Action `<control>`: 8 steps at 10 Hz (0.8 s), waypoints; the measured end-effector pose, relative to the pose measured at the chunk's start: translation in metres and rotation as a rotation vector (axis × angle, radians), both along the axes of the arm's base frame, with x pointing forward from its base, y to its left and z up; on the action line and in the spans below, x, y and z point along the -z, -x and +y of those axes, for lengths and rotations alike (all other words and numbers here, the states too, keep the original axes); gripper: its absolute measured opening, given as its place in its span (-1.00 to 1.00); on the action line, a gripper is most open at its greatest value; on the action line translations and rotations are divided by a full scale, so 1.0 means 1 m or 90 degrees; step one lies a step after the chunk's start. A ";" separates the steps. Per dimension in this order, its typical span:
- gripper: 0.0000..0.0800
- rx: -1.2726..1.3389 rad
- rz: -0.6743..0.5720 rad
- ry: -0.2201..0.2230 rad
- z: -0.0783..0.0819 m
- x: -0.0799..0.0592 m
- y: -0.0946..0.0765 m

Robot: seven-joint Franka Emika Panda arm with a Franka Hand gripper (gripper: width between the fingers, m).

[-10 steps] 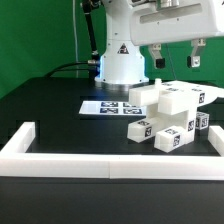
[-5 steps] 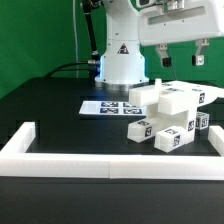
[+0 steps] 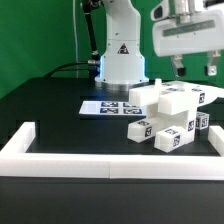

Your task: Assemble chair

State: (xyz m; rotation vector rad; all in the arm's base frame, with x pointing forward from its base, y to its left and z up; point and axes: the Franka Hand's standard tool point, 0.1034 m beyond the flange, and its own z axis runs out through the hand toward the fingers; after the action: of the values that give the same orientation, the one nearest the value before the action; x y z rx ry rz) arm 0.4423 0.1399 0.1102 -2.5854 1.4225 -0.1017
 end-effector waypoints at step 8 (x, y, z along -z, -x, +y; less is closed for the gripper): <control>0.62 0.051 0.023 -0.032 0.051 -0.009 -0.011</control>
Offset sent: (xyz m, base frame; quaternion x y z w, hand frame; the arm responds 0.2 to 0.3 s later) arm 0.0000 0.0000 0.0000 0.0000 0.0000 0.0000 1.0000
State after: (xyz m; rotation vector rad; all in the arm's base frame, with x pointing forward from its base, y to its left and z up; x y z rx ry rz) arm 0.4531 0.1906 0.1197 -2.5020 1.5220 -0.0297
